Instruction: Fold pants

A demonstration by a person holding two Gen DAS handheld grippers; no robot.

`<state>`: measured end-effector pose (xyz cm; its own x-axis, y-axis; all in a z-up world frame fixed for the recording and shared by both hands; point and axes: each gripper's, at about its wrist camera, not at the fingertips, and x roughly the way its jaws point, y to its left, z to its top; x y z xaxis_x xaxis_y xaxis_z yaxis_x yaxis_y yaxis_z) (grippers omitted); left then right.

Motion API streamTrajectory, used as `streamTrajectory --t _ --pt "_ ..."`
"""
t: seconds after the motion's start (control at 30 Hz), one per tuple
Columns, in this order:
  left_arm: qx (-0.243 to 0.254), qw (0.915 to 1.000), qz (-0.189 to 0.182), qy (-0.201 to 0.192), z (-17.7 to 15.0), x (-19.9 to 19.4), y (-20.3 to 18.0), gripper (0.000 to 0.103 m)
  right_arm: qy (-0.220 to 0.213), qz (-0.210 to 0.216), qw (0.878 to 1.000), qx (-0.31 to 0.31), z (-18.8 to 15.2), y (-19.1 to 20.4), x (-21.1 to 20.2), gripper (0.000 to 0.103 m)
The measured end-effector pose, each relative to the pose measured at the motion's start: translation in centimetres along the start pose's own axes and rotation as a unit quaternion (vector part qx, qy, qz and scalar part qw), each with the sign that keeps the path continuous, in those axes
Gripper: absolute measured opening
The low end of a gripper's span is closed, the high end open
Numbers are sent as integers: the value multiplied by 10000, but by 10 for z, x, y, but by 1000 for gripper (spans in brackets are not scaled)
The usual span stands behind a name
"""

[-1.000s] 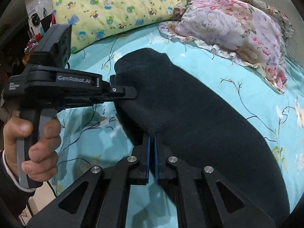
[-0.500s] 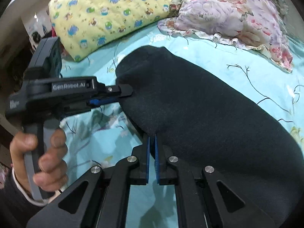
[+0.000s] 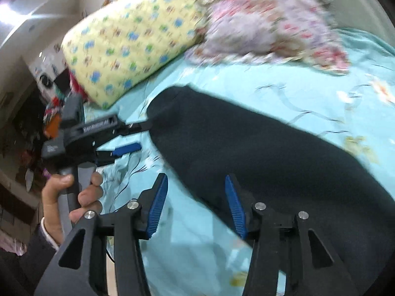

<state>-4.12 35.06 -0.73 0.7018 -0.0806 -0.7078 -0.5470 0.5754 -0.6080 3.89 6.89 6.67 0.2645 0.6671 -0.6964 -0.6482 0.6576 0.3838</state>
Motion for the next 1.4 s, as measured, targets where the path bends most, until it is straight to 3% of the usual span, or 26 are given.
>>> streamTrajectory --t 0.27,0.4,0.47,0.67,0.87,1.03,1.13,1.3,1.37,1.4 --pt "83 9998 54 177 -1 14 -13 74 -434 -593 9933 897 9 -79 -47 50" --pt "146 9994 118 277 2 24 -19 75 -550 -573 9881 1317 28 -116 -46 50" --pt "187 9992 156 313 4 29 -21 75 -411 -566 9873 1428 41 -132 -33 50" --pt "301 9986 188 390 12 40 -24 75 586 -680 9906 1034 70 -153 41 50" --pt "387 9983 118 431 16 45 -24 75 1138 -306 9919 477 61 -130 76 46" --pt "396 9980 54 482 22 51 -23 75 1560 -115 9877 -37 48 -109 76 46" --pt "454 9979 63 458 22 54 -24 75 1626 -153 9864 -161 53 -110 77 46" --pt "517 9978 131 387 22 57 -28 75 1704 294 9849 124 73 -123 103 46" --pt "534 9979 118 336 23 58 -30 73 1772 354 9835 90 78 -120 111 39" --pt "551 9980 110 304 23 58 -31 71 1822 401 9824 91 78 -118 113 27"
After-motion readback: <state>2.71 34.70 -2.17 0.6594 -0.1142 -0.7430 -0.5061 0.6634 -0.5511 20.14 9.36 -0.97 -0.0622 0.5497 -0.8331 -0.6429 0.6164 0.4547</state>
